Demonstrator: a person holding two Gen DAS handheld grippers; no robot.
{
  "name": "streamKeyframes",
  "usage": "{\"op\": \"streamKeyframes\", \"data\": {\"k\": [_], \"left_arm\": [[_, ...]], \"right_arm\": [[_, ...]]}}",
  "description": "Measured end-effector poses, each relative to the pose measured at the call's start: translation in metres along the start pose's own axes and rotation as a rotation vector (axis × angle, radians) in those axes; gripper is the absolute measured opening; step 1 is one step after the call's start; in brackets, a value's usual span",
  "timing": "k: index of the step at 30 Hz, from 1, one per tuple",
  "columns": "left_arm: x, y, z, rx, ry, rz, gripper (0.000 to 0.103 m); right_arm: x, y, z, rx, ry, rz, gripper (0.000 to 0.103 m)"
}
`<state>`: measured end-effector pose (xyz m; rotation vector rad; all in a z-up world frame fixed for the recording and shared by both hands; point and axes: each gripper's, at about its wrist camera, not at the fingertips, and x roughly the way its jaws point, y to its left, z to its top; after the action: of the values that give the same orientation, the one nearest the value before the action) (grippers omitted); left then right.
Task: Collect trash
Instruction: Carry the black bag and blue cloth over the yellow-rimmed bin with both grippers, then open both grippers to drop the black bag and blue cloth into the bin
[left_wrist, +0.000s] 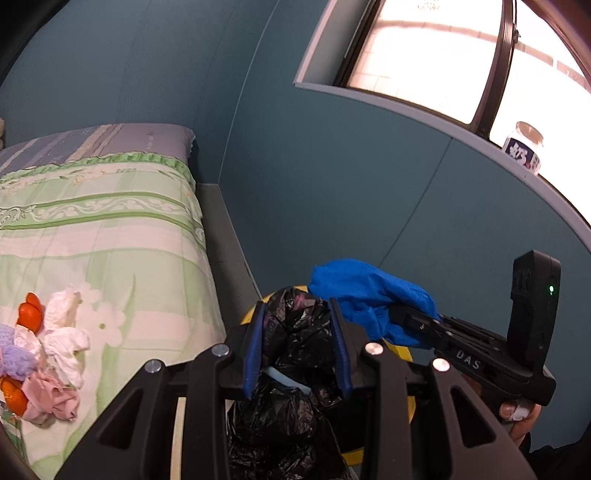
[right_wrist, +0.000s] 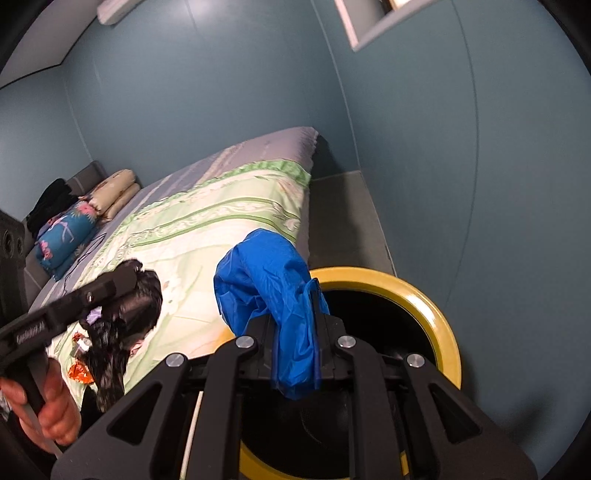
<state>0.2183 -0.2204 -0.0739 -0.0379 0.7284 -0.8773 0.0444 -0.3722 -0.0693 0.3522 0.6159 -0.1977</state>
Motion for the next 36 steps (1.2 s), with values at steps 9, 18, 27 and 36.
{"op": "streamKeyframes", "data": {"k": [9,18,27,36], "left_arm": [[0.036,-0.011,-0.018,-0.011,0.078,-0.034,0.031],[0.044,-0.022,-0.022,0.021,0.091,-0.056,0.032],[0.039,-0.018,-0.025,0.007,0.074,-0.032,0.063],[0.011,0.011,-0.01,-0.073,-0.012,0.057,0.09]], "right_arm": [[0.013,-0.02,-0.003,0.058,0.041,-0.013,0.012],[0.02,-0.016,0.001,0.056,0.042,-0.034,0.013],[0.016,-0.02,0.003,0.094,0.025,-0.071,0.029],[0.001,-0.021,0.004,0.106,-0.036,-0.063,0.053]]}}
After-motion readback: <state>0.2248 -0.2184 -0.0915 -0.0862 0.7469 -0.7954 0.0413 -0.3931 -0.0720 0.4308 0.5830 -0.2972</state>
